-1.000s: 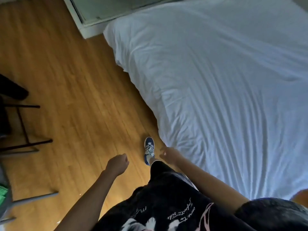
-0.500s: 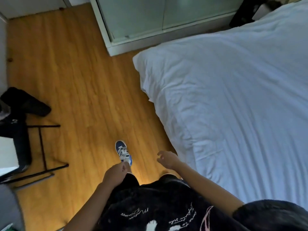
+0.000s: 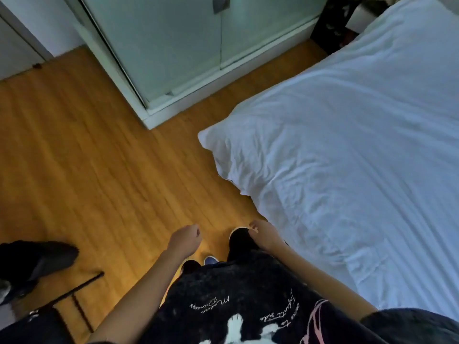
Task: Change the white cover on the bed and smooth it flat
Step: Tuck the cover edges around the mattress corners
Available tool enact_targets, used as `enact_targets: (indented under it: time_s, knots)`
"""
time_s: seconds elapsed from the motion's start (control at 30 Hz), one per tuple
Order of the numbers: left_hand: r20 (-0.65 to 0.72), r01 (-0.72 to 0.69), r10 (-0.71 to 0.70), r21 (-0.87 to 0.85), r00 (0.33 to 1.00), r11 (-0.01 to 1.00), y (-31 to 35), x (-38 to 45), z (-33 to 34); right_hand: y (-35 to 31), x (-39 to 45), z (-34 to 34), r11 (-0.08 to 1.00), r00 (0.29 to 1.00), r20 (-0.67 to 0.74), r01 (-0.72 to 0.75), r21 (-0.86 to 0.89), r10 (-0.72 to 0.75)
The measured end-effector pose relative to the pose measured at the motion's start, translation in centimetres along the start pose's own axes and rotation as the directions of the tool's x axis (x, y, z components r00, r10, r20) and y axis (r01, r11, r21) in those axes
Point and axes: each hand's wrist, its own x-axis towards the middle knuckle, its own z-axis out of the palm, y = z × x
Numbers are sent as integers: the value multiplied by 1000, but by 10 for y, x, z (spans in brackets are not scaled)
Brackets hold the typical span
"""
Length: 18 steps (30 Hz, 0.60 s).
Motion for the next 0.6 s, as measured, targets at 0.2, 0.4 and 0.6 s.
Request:
enact_targets:
  time_s: [0.2,0.4,0.6]
  knots:
    - [37,-132,127,213,991,968,-33,110,-114,-88,108,-51,994,996,-46,-69,85,73]
    - [25,-128,126,224,992,966,-46,209,-239,-164,222,-112,982,994,-16,-108,157,111]
    - [68,-237,230,423,971,875,-48,300,-355,-234,297,-188,963,989,-70,-111,246,132]
